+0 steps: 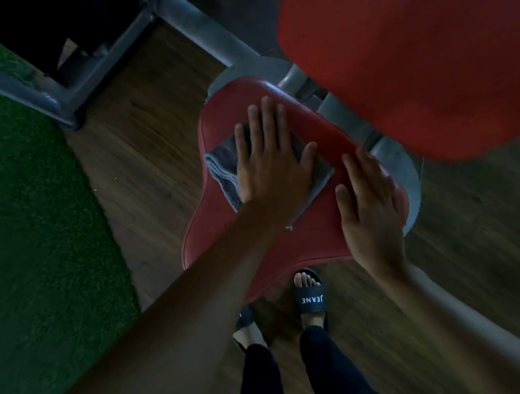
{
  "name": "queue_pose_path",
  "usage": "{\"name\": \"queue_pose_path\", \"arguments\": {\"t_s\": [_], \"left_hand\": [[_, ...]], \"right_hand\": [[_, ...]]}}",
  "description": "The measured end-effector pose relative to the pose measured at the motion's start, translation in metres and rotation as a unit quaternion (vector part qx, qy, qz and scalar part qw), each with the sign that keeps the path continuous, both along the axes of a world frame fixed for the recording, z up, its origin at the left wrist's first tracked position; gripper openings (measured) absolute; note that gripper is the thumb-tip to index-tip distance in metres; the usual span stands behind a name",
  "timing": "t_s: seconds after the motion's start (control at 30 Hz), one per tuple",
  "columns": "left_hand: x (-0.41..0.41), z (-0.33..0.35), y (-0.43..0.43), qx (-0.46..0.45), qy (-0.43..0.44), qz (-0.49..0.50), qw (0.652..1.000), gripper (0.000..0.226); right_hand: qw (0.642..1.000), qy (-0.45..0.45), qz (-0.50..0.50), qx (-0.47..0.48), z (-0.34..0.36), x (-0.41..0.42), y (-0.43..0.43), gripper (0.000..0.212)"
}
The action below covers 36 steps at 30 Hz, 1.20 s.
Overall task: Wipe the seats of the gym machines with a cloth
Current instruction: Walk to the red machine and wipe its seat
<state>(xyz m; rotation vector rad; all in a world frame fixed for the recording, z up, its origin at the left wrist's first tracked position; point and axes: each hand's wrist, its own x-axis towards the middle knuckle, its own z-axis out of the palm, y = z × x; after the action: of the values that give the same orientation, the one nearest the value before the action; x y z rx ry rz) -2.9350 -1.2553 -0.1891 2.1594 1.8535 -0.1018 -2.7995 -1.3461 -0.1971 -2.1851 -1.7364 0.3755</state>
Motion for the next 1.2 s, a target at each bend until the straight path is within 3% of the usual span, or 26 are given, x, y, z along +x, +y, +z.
{"name": "queue_pose_path", "arguments": {"t_s": [0.1,0.2,0.37,0.43,0.53,0.63,0.77,1.07,1.13,1.2], "left_hand": [[-0.013,-0.003,0.002,0.025,-0.011,0.0,1.0,0.078],[-0.034,0.004,-0.011,0.023,-0.016,0.063,0.998,0.082],[-0.058,0.027,-0.088,-0.006,0.023,0.134,0.991,0.087],[-0.049,0.031,-0.121,-0.005,0.048,0.122,0.991,0.087],[-0.021,0.027,-0.146,-0.021,0.076,0.018,0.997,0.085],[-0.003,0.02,-0.109,-0.008,0.028,-0.031,0.999,0.081],[-0.019,0.013,-0.043,-0.004,-0.002,0.017,1.0,0.076],[-0.014,0.013,-0.06,0.004,0.033,0.05,0.998,0.072],[-0.016,0.011,-0.04,0.013,0.023,0.021,0.999,0.075],[-0.037,0.007,-0.014,0.007,0.007,-0.08,0.997,0.076]], "right_hand": [[0.999,-0.041,0.004,0.034,-0.01,0.0,-0.004,0.047],[0.997,-0.055,-0.005,0.06,-0.01,-0.002,-0.004,0.044],[0.995,-0.068,-0.011,0.071,-0.011,-0.004,-0.003,0.043],[0.996,-0.067,-0.015,0.056,-0.011,-0.005,-0.003,0.045],[0.997,-0.062,-0.016,0.042,-0.011,-0.005,-0.003,0.047],[0.997,-0.056,0.002,0.044,-0.011,-0.002,-0.003,0.046],[0.998,-0.03,0.0,0.046,-0.008,0.001,-0.002,0.046],[0.999,-0.01,-0.038,0.024,0.003,-0.009,0.004,0.045],[0.998,0.022,-0.057,0.001,0.006,-0.013,0.006,0.046],[0.994,0.056,-0.092,-0.036,0.013,-0.022,0.01,0.048]]}}
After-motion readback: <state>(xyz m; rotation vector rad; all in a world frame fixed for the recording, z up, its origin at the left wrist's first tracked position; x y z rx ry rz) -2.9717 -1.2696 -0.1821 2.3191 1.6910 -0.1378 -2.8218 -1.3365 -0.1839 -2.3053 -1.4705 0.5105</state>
